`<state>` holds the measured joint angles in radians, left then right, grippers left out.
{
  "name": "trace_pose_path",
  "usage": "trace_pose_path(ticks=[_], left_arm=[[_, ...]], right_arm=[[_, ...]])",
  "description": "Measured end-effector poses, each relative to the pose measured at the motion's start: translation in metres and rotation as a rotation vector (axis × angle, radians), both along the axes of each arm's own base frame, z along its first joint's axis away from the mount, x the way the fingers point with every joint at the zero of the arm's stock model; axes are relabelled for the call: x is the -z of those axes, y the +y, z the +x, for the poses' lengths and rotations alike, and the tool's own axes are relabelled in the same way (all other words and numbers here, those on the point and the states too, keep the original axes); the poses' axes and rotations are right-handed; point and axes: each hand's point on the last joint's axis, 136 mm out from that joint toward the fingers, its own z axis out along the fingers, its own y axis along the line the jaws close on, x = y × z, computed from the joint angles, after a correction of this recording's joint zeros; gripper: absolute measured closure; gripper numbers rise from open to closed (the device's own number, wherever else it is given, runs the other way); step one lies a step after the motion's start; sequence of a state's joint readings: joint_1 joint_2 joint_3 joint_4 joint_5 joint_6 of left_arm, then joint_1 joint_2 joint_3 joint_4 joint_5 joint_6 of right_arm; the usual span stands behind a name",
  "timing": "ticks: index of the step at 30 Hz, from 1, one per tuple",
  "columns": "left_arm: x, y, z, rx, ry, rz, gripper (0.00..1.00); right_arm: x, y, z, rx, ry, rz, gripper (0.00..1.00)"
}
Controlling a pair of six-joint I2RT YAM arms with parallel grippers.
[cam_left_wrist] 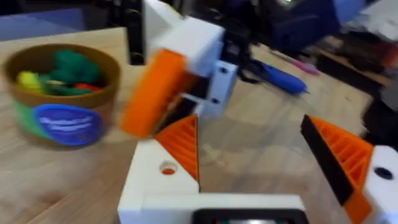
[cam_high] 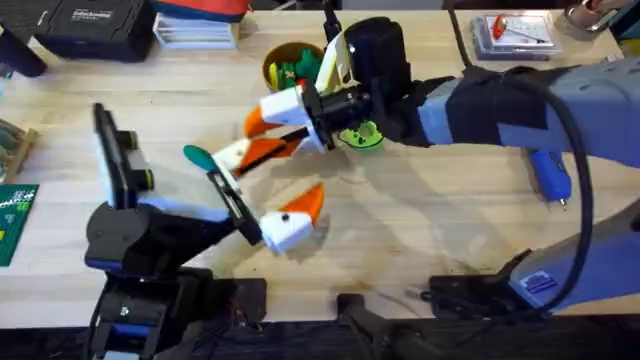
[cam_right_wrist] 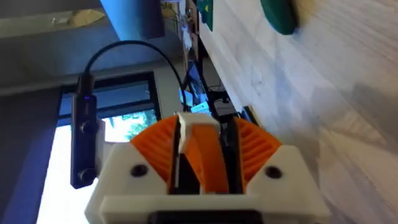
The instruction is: Pick up the gripper from the table and insert it into the empty holder that is missing its gripper. Then pick up a screw, insert it into the mounting hole, and use the screwdriver to tighten it. Finally, clean up the table by picking up the vegetable and placing it into the bucket.
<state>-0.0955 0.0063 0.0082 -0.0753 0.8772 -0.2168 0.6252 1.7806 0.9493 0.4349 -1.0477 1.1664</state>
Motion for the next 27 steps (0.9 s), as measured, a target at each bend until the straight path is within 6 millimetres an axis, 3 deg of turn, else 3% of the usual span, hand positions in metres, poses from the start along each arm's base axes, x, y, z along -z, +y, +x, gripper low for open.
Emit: trace_pose_path(ticks=[7,10,11,15,19,27], left_arm=[[0.001,-0.011,-0.015,0.101,0.008,-0.005,0.015],[0.001,-0.011,-0.016,0.110,0.009,-0.006,0.016],[0.001,-0.012,-0.017,0.113,0.009,-0.006,0.015],[0.001,-0.012,-0.018,0.118,0.011,-0.007,0.015],[0.001,-0.012,-0.018,0.121,0.011,-0.007,0.015],[0.001,-0.012,-0.018,0.121,0.011,-0.007,0.015]], right_arm=[[-0.002,0.002,-0.004,-0.021,-0.005,0.010,0.368],[-0.002,0.000,-0.002,-0.016,-0.013,0.013,0.036],[-0.002,-0.001,-0.001,-0.013,-0.017,0.013,0.015],[-0.002,-0.007,0.009,0.006,-0.047,0.018,0.007],[-0.002,-0.025,0.031,0.059,-0.092,0.023,0.007],[0.012,-0.091,0.090,0.266,-0.128,-0.062,0.007]])
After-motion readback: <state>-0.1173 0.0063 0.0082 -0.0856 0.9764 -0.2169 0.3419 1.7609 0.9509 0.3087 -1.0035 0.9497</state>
